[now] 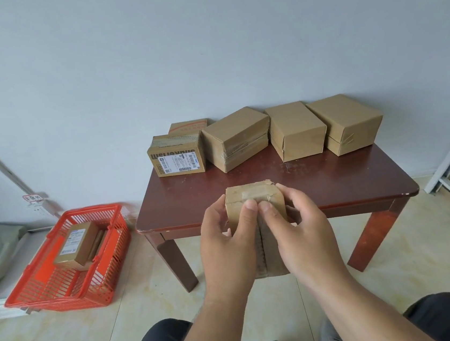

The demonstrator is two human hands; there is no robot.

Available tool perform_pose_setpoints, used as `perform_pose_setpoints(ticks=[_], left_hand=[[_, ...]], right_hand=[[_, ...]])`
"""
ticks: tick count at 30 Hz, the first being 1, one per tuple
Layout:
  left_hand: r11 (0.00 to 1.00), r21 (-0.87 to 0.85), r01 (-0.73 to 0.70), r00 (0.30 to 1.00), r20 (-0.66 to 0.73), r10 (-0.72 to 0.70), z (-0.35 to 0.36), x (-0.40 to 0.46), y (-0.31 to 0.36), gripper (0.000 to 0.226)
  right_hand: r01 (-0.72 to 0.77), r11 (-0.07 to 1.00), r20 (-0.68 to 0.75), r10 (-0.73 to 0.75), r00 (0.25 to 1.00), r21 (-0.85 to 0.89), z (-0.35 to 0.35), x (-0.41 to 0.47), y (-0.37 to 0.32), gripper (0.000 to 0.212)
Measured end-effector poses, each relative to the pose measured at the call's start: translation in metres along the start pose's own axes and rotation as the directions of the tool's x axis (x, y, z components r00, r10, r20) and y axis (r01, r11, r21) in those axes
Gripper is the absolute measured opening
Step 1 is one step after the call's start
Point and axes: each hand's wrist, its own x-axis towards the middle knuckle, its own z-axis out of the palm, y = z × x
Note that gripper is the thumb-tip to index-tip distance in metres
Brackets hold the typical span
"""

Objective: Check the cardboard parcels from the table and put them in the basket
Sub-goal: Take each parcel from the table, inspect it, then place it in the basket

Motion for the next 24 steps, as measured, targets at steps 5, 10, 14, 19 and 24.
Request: perform_pose_setpoints(ticks=[5,10,14,19,24], left_hand=[[1.000,0.003,0.018,1.000,0.003,-0.018,0.001,0.002,0.003,0.023],[0.999,-0.044,0.030,1.000,-0.008,-0.030,0.005,-0.005,-0.002,0.031],[0.999,-0.039,0.026,1.000,0.018,-0.026,0.008,-0.008,-0.007,0.041],[0.999,0.004,0.044,0.999,0.009,-0.045,0.007,-0.007,-0.002,0.058],[0.999,0.021,0.047,0.999,-0.006,-0.047,0.004,0.000,-0.009,0.051]], right_hand=[[-0.038,0.995,0.033,0.035,0.999,0.090,0.003,-0.004,0.003,0.038],[-0.141,0.976,0.100,0.125,0.987,0.166,0.002,0.002,-0.002,0.027],[-0.183,0.969,0.083,0.171,0.982,0.167,0.003,0.008,-0.007,0.035],[-0.155,0.977,0.034,0.152,0.988,0.149,0.010,-0.002,-0.006,0.040],[-0.107,0.987,0.015,0.106,0.994,0.121,0.010,-0.010,-0.004,0.044]])
